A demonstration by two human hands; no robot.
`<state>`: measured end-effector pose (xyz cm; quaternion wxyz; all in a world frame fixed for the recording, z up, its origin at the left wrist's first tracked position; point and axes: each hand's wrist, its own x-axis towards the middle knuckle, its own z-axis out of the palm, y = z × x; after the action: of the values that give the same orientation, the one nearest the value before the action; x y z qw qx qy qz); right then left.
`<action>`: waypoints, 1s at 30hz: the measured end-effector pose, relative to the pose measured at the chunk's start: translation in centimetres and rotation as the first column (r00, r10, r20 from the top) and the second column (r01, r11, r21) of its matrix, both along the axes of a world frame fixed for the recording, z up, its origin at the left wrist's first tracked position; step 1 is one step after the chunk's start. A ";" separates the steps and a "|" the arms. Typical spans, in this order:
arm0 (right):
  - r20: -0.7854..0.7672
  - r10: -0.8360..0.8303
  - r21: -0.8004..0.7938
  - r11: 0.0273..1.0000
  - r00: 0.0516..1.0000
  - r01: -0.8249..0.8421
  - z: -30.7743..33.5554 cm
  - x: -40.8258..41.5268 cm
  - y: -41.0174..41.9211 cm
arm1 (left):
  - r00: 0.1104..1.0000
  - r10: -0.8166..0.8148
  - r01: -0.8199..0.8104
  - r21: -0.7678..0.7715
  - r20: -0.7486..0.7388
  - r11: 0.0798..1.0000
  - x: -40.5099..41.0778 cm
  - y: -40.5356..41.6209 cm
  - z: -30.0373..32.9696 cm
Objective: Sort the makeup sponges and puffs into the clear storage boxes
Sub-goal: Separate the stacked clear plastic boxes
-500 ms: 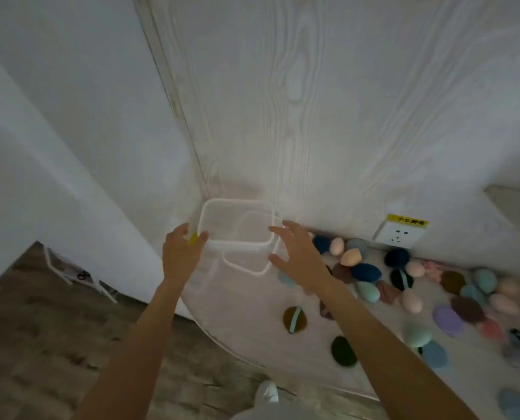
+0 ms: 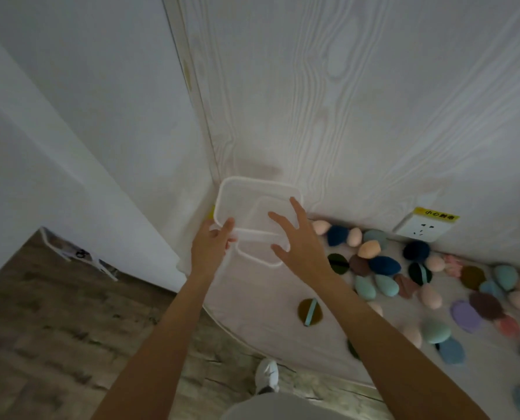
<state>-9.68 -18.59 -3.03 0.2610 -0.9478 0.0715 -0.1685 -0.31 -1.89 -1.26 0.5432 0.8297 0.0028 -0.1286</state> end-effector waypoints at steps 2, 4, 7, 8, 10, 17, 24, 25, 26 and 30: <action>0.021 -0.019 -0.047 0.999 1.000 0.020 0.7 -1.6 -0.2 | 0.998 -0.045 0.044 0.004 0.044 0.999 -1.8 0.1 0.8; 0.026 -0.036 -0.086 0.996 0.999 0.038 1.1 -3.6 -0.3 | 0.994 -0.091 0.091 0.005 0.053 0.996 -4.0 0.2 1.1; 0.006 -0.042 -0.124 0.991 0.999 0.042 1.6 -6.8 -0.2 | 0.987 -0.151 0.150 0.032 0.057 0.988 -7.1 0.5 1.1; -0.010 -0.040 -0.134 0.990 0.999 0.039 1.6 -7.8 0.0 | 0.985 -0.161 0.159 0.038 0.059 0.987 -7.9 0.7 1.0; -0.040 -0.030 -0.165 0.986 0.999 0.023 1.6 -10.3 0.7 | 0.985 -0.166 0.165 0.036 0.045 0.986 -10.0 1.5 0.4; -0.175 -0.014 -0.501 0.862 0.985 -0.076 -0.4 -15.4 4.7 | 0.992 -0.115 0.121 0.153 -0.044 0.981 -15.6 6.2 -2.0; -0.403 0.064 -0.645 0.688 0.913 -0.333 -3.2 -13.3 7.7 | 0.976 0.024 -0.003 0.097 -0.217 0.995 -16.1 7.0 -5.1; -0.420 0.054 -0.663 0.664 0.906 -0.347 -3.2 -12.9 7.7 | 0.973 0.034 -0.018 0.074 -0.228 0.997 -15.9 6.9 -5.3; -0.430 0.046 -0.672 0.650 0.902 -0.354 -3.2 -12.5 7.7 | 0.974 0.039 -0.025 0.068 -0.222 0.997 -15.7 6.8 -5.3; -0.499 0.052 -0.626 0.669 0.865 -0.401 -2.3 -12.0 7.9 | 0.975 0.046 -0.034 0.060 -0.218 0.998 -15.4 6.2 -5.4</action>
<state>-21.70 -10.73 -5.32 -0.1297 -0.9869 -0.0640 0.0709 -15.70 4.32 -6.62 0.5185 0.8251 0.0832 -0.2084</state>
